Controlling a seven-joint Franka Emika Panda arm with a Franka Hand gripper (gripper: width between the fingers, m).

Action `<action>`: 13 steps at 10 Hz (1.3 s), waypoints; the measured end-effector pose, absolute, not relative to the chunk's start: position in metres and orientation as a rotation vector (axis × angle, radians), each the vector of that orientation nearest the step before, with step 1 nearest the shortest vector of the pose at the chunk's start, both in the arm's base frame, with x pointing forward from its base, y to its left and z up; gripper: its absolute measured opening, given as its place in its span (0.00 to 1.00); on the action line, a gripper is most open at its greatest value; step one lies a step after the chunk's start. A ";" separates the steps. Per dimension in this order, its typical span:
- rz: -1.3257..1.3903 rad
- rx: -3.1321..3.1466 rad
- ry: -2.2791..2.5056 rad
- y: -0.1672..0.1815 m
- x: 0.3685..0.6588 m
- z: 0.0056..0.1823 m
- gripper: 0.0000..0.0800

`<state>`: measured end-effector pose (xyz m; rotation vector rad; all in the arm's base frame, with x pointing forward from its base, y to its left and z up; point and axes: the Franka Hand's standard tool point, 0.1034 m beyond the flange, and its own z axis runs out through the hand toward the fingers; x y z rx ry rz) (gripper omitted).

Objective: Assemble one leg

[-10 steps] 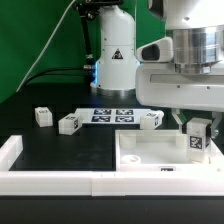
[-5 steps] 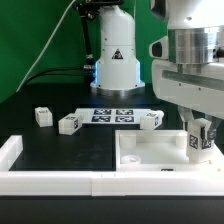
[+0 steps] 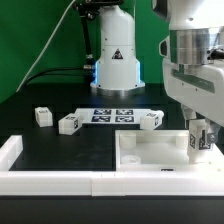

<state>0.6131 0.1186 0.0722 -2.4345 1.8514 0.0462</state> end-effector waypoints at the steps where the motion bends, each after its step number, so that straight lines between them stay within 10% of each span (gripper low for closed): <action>1: 0.046 -2.435 1.850 0.119 0.613 0.072 0.73; 12: 0.004 -3.120 -0.116 0.128 0.615 0.075 0.81; 13: 0.002 -3.109 -0.320 0.126 0.616 0.075 0.70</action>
Offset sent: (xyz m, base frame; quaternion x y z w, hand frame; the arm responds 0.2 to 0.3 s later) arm -0.0002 0.0056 0.0031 -0.0266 0.0067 -0.3439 0.9386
